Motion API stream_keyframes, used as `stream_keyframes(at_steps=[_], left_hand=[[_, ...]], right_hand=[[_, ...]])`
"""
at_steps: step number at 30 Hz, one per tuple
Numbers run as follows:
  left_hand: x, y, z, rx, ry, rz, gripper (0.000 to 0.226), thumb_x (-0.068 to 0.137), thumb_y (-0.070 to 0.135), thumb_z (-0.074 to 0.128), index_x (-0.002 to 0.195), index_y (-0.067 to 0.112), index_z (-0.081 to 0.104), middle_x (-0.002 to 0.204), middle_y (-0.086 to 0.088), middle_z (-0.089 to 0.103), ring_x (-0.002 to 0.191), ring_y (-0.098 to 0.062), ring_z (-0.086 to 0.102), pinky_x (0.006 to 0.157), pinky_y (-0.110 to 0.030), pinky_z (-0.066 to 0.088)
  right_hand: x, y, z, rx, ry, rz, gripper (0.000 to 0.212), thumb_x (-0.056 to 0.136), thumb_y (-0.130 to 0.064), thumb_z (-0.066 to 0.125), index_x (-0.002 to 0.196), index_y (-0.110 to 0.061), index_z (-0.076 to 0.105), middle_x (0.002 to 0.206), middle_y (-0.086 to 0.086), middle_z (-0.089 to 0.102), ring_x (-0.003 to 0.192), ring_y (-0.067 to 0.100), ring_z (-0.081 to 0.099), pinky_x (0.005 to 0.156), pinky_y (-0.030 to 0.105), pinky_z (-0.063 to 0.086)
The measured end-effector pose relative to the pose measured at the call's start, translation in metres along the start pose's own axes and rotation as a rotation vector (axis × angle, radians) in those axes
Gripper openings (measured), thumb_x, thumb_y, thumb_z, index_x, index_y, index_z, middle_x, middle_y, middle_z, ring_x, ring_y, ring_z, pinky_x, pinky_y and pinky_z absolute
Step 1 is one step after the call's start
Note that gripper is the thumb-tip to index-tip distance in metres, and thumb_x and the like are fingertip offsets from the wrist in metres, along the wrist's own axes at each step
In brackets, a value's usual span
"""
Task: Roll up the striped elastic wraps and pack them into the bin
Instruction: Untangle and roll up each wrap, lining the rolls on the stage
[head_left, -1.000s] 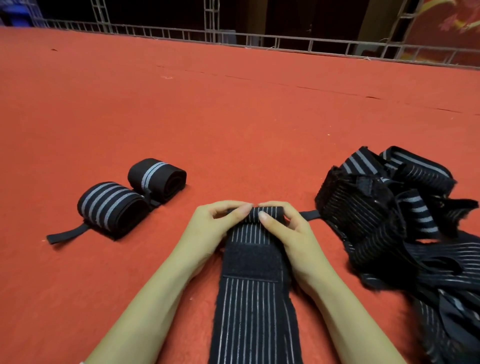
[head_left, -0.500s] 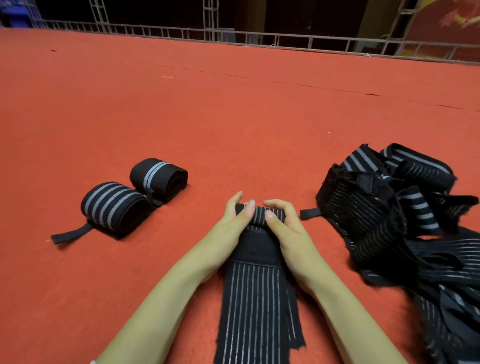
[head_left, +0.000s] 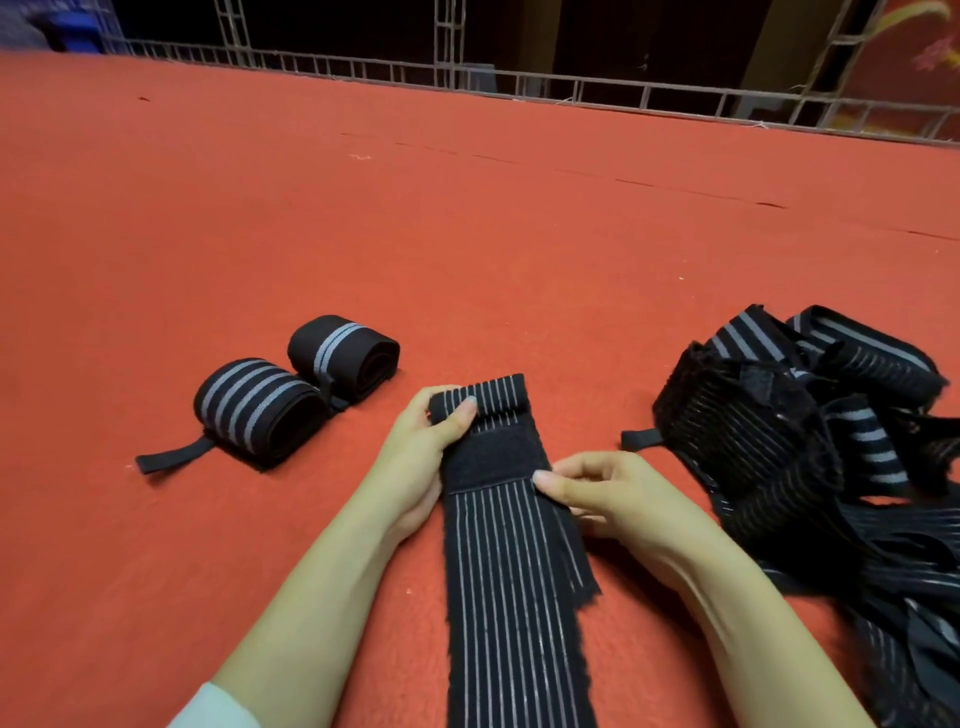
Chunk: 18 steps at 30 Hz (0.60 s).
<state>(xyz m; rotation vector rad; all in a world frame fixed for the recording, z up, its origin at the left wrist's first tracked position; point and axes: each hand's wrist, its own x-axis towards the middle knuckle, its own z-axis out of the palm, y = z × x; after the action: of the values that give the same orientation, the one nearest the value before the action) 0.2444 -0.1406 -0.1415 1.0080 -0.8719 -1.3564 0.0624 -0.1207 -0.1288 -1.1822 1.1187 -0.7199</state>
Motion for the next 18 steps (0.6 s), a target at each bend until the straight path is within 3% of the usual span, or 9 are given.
stream_keyframes(at_steps=[2, 6, 12, 14, 18], left_hand=[[0.001, -0.001, -0.001, -0.025, 0.021, 0.008, 0.013, 0.094, 0.009, 0.055, 0.107, 0.008, 0.055, 0.090, -0.007, 0.065, 0.079, -0.015, 0.064, 0.071, -0.030, 0.056], [0.001, 0.000, -0.002, -0.055, 0.046, 0.039, 0.020, 0.094, 0.010, 0.055, 0.113, 0.006, 0.054, 0.091, -0.008, 0.065, 0.079, -0.016, 0.065, 0.069, -0.029, 0.056], [0.002, 0.002, -0.004, -0.102, 0.106, 0.087, 0.017, 0.094, 0.009, 0.055, 0.111, 0.009, 0.054, 0.090, -0.006, 0.065, 0.078, -0.015, 0.065, 0.069, -0.029, 0.057], [0.003, 0.004, -0.005, -0.125, 0.102, 0.087, 0.017, 0.094, 0.009, 0.055, 0.111, 0.009, 0.054, 0.090, -0.005, 0.064, 0.079, -0.014, 0.065, 0.070, -0.029, 0.056], [-0.003, 0.004, 0.002, -0.033, -0.013, 0.084, 0.021, 0.091, 0.008, 0.057, 0.112, 0.007, 0.055, 0.097, -0.009, 0.064, 0.087, -0.019, 0.063, 0.077, -0.032, 0.055]], right_hand=[[-0.003, -0.002, -0.003, -0.030, -0.048, 0.050, 0.016, 0.081, -0.021, 0.069, 0.083, -0.006, 0.067, 0.074, 0.005, 0.070, 0.060, 0.008, 0.063, 0.054, 0.017, 0.048], [-0.005, -0.002, -0.006, 0.000, -0.095, 0.115, 0.011, 0.086, 0.000, 0.063, 0.096, 0.002, 0.066, 0.076, 0.009, 0.072, 0.065, 0.013, 0.069, 0.055, 0.021, 0.054], [-0.006, -0.003, -0.016, 0.016, -0.192, 0.118, 0.044, 0.070, 0.022, 0.065, 0.102, -0.005, 0.050, 0.090, 0.012, 0.068, 0.071, 0.017, 0.067, 0.062, 0.023, 0.055], [-0.008, -0.004, -0.018, 0.042, -0.242, 0.108, 0.053, 0.064, 0.011, 0.069, 0.112, -0.004, 0.052, 0.096, 0.009, 0.071, 0.082, 0.017, 0.070, 0.071, 0.025, 0.055], [-0.006, -0.008, -0.008, 0.107, -0.182, 0.000, 0.065, 0.067, -0.040, 0.077, 0.124, -0.016, 0.057, 0.114, 0.003, 0.070, 0.102, 0.016, 0.068, 0.086, 0.029, 0.051]])
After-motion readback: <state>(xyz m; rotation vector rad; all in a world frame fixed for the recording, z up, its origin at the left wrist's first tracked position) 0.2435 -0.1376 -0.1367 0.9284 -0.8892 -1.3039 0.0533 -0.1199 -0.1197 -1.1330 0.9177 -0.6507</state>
